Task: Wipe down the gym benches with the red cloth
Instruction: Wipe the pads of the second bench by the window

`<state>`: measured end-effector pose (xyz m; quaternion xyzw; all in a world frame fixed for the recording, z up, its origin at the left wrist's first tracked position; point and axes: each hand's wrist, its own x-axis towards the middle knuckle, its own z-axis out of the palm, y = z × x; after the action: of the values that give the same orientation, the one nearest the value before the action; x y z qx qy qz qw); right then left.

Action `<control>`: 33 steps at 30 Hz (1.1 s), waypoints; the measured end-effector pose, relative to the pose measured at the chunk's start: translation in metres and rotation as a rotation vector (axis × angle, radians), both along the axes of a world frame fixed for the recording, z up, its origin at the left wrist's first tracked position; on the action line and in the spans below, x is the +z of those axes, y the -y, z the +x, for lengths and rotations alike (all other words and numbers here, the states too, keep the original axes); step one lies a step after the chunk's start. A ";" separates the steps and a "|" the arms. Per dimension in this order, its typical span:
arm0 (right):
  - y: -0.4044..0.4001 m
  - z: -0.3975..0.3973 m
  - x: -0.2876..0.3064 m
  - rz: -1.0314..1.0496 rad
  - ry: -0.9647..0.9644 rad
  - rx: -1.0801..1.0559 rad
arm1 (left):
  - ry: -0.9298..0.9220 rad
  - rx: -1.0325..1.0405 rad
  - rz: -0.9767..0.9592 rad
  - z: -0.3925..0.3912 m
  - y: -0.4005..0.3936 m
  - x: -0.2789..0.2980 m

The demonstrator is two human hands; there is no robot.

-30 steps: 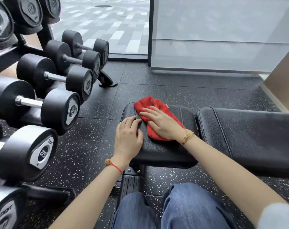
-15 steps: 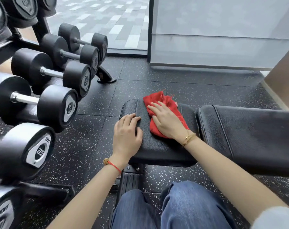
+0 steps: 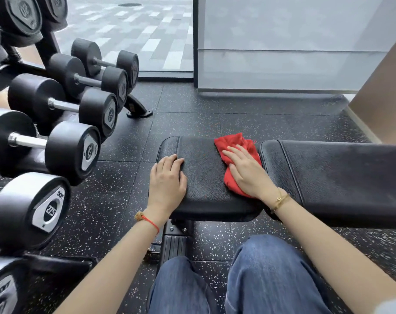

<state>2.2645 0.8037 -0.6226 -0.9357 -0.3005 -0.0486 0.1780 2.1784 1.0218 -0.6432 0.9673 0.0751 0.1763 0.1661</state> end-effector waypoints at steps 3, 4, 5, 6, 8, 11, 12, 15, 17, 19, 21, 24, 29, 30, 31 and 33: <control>-0.010 0.022 0.004 0.005 -0.009 -0.070 | -0.038 0.017 0.018 0.001 0.004 0.003; -0.012 0.025 0.005 -0.008 -0.007 -0.068 | -0.038 0.025 0.012 0.001 0.007 0.004; -0.012 0.024 0.006 -0.024 -0.006 -0.052 | -0.033 0.024 0.000 0.002 0.011 0.006; -0.008 0.020 0.007 -0.043 -0.005 -0.021 | -0.023 0.012 -0.012 0.003 0.017 0.007; 0.008 0.006 0.008 -0.076 0.006 0.071 | -0.003 -0.034 -0.034 0.006 0.034 0.009; 0.046 -0.022 0.008 -0.148 0.047 0.130 | 0.031 -0.108 -0.074 0.013 0.064 0.012; 0.060 -0.028 0.009 -0.167 0.064 0.108 | 0.035 -0.136 -0.079 0.016 0.074 0.012; 0.103 -0.033 0.015 -0.143 0.088 -0.080 | 0.031 -0.215 -0.071 0.024 0.104 0.011; 0.127 -0.025 0.019 -0.120 0.105 -0.215 | 0.019 -0.248 -0.058 0.030 0.122 0.009; 0.137 -0.015 0.017 -0.150 0.072 -0.289 | -0.008 -0.265 -0.030 0.035 0.138 0.005; 0.134 -0.007 0.007 -0.179 0.012 -0.308 | -0.033 -0.267 -0.012 0.041 0.151 0.001; 0.130 0.009 -0.004 -0.170 0.004 -0.301 | -0.030 -0.231 0.019 0.046 0.162 -0.004; 0.123 0.050 0.004 -0.178 -0.054 -0.388 | -0.009 -0.192 0.069 0.047 0.166 -0.011; 0.118 0.050 0.005 -0.208 -0.036 -0.367 | -0.007 -0.190 0.076 0.046 0.166 -0.011; 0.112 0.045 0.004 -0.229 -0.015 -0.322 | -0.006 -0.187 0.081 0.046 0.166 -0.012; 0.108 0.023 0.000 -0.234 0.022 -0.207 | -0.007 -0.179 0.085 0.046 0.167 -0.012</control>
<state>2.2878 0.6961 -0.6222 -0.9755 -0.2082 -0.0414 0.0586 2.2244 0.8550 -0.6556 0.9770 -0.0186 0.1604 0.1396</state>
